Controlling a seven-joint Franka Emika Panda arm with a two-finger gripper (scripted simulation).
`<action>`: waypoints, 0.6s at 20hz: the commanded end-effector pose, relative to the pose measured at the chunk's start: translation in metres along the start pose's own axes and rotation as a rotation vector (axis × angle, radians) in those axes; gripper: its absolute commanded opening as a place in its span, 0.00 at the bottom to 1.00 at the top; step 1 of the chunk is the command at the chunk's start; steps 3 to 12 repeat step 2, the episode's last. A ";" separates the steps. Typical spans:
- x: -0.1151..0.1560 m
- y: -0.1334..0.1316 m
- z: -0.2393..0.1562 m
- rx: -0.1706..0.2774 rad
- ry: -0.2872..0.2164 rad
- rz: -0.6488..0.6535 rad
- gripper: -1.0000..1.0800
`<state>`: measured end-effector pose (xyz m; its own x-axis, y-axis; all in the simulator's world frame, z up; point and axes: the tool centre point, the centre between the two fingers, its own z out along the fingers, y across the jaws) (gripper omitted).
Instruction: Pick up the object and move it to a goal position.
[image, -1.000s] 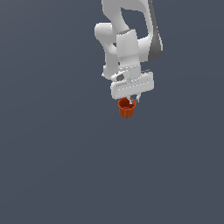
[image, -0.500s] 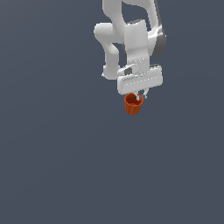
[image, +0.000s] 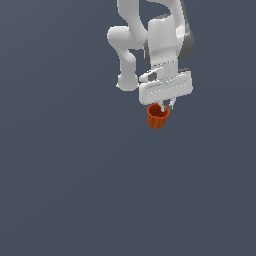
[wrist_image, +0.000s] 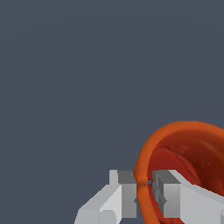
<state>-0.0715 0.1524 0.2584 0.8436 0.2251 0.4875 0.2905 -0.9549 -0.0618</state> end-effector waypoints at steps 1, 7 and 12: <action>0.003 -0.002 -0.002 0.000 0.002 0.000 0.00; 0.003 -0.002 -0.002 0.000 0.002 0.000 0.00; 0.003 -0.002 -0.002 0.000 0.002 0.000 0.00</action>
